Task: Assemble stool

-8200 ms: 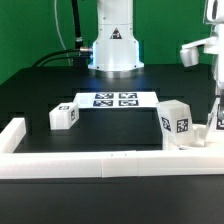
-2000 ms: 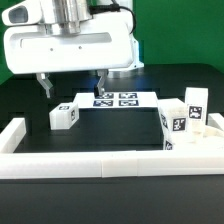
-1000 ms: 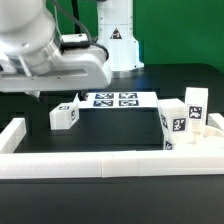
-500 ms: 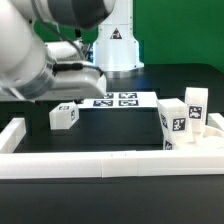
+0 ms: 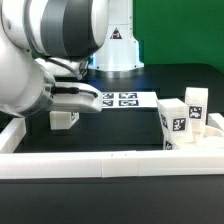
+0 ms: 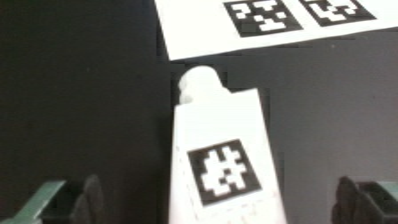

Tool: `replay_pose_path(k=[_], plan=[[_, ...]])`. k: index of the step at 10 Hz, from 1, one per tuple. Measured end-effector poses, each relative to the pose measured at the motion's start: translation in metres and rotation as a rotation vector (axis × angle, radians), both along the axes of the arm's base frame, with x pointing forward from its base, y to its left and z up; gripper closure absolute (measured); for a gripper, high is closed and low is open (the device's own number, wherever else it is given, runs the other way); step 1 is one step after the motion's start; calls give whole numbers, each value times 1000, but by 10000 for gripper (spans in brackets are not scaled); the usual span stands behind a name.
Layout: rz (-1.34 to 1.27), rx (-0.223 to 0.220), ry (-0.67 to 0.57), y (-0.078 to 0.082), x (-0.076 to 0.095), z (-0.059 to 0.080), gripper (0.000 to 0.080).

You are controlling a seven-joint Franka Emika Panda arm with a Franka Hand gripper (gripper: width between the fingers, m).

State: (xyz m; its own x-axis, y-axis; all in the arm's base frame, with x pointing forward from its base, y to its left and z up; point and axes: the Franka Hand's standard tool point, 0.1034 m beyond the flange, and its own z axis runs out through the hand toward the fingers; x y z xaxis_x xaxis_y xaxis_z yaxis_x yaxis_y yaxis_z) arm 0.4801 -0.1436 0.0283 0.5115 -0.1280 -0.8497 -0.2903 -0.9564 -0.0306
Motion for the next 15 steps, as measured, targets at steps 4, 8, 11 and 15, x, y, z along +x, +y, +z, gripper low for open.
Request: replay_pose_path(k=[4, 8, 11, 15], plan=[[-12, -7, 37, 0, -8, -7, 151], [-13, -7, 37, -1, -9, -7, 422], [-14, -7, 37, -2, -9, -7, 478], [-21, -8, 42, 4, 3, 23, 478]])
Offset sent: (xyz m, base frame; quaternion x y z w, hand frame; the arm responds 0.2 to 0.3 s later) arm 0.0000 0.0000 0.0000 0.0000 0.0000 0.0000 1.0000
